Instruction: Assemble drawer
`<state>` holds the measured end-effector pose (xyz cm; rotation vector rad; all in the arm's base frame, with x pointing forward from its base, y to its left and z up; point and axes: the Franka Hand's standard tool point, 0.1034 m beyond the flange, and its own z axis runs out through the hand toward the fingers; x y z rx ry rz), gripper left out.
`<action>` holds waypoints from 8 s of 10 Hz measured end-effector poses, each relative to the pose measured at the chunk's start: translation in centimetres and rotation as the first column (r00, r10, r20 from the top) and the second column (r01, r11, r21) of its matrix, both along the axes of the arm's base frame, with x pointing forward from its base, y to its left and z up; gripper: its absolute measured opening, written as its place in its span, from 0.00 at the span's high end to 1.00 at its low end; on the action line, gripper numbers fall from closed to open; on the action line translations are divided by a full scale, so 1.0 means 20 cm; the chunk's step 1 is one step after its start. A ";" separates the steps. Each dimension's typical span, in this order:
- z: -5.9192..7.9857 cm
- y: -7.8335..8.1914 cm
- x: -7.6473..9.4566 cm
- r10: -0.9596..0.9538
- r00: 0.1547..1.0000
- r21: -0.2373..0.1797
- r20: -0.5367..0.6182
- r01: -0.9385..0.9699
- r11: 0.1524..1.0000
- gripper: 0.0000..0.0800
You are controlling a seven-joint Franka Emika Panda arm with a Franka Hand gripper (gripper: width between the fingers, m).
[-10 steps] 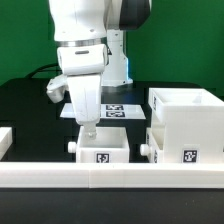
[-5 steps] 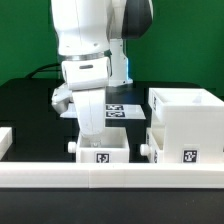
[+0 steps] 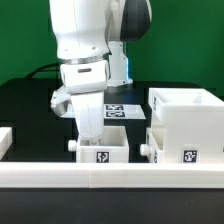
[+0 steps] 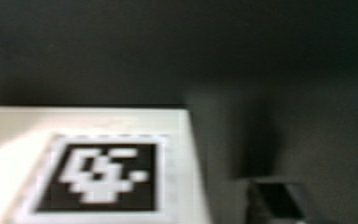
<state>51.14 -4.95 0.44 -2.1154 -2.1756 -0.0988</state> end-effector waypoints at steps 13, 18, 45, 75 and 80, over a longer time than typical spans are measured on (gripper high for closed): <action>0.24 0.06 0.07 -0.007 1.000 -0.039 0.001 0.007 0.999 0.95; 0.25 0.11 0.13 -0.087 0.994 -0.040 -0.067 0.085 0.996 0.95; 0.25 0.20 0.18 -0.083 0.996 -0.027 0.041 0.084 0.996 0.95; 0.23 0.24 0.16 -0.042 0.996 -0.019 0.078 0.044 0.999 0.95; 0.25 0.29 0.19 -0.140 0.988 -0.016 0.066 0.141 0.990 0.95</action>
Offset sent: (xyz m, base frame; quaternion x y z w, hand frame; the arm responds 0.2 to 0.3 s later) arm 0.0033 -0.0022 0.0069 0.0099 -0.0103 0.0087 0.9999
